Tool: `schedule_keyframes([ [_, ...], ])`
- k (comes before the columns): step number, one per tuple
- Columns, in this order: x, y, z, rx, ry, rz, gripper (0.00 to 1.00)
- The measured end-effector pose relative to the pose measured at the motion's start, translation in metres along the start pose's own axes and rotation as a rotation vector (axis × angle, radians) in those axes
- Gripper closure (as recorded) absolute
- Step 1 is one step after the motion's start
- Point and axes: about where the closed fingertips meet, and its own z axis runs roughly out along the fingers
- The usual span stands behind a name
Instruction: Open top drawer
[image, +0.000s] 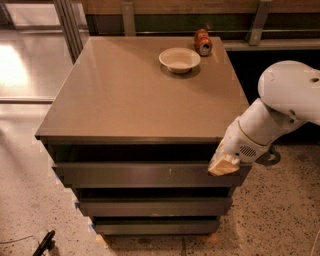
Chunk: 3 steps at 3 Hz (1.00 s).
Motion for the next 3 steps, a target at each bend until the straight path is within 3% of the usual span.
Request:
schedule_keyframes([
  [1,0.000,0.000,0.000,0.000,0.000,0.000,1.00],
  [3,0.017,0.009,0.034,-0.097,-0.036,0.032,1.00],
])
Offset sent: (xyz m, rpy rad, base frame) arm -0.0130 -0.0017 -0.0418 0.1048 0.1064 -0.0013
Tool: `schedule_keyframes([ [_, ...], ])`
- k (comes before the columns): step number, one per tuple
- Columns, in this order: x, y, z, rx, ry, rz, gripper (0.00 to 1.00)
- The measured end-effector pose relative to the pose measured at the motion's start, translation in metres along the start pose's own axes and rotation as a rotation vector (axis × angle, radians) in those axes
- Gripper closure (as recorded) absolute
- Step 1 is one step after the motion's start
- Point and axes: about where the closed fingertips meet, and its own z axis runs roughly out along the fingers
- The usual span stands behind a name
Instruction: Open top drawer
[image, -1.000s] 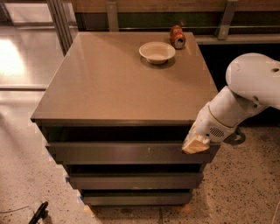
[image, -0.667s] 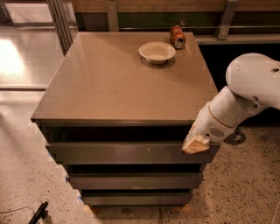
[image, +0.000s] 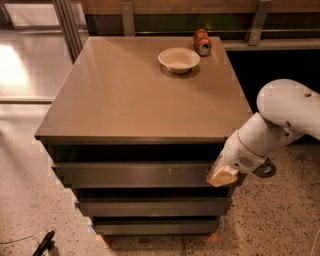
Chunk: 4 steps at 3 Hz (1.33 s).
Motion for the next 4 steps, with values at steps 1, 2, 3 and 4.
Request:
schedule_keyframes([
  [1,-0.0065,-0.0114,0.0045,0.022,-0.021,0.017,1.00],
  [2,-0.0072,-0.0127,0.0050,0.024,-0.024,0.019,1.00],
  [3,-0.0072,-0.0127,0.0050,0.024,-0.024,0.019,0.82],
  [4,-0.0073,-0.0126,0.0050,0.024,-0.023,0.019,0.51],
])
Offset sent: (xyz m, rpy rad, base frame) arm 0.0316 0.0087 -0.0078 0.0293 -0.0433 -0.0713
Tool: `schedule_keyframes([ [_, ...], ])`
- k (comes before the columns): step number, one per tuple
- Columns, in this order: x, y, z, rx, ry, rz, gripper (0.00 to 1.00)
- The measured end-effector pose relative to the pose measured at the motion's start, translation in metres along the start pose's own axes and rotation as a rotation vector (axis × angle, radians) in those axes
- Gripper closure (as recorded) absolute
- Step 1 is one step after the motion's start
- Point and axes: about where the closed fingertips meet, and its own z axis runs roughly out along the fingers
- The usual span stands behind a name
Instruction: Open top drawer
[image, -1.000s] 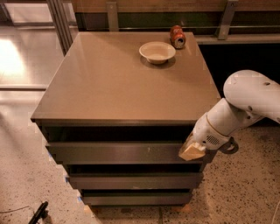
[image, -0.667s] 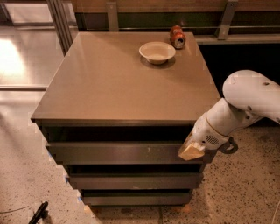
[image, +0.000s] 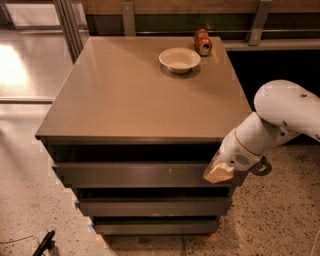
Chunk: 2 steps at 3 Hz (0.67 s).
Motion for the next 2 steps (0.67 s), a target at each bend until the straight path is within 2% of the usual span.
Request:
schedule_keyframes([
  [2,0.0000,0.0000,0.0000,0.000,0.000,0.000,0.04],
])
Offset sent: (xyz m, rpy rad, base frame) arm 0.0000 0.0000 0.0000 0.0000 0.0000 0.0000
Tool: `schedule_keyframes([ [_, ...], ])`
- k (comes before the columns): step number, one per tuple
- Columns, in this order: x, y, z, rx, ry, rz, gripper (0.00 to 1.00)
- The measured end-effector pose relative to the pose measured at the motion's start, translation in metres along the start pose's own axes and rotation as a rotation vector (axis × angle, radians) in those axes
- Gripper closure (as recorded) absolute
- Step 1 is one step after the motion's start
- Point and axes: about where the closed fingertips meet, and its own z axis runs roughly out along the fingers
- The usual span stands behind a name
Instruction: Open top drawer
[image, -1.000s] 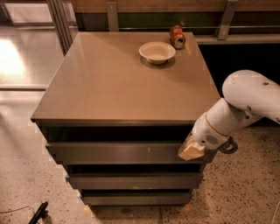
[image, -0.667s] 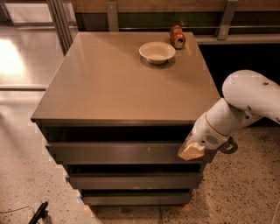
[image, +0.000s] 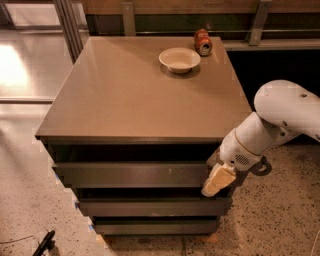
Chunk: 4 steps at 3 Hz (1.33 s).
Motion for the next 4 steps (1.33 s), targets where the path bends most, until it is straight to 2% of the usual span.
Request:
schedule_keyframes([
  [1,0.000,0.000,0.000,0.000,0.000,0.000,0.00],
  [4,-0.002,-0.005,0.010,-0.016,-0.010,0.007,0.00],
])
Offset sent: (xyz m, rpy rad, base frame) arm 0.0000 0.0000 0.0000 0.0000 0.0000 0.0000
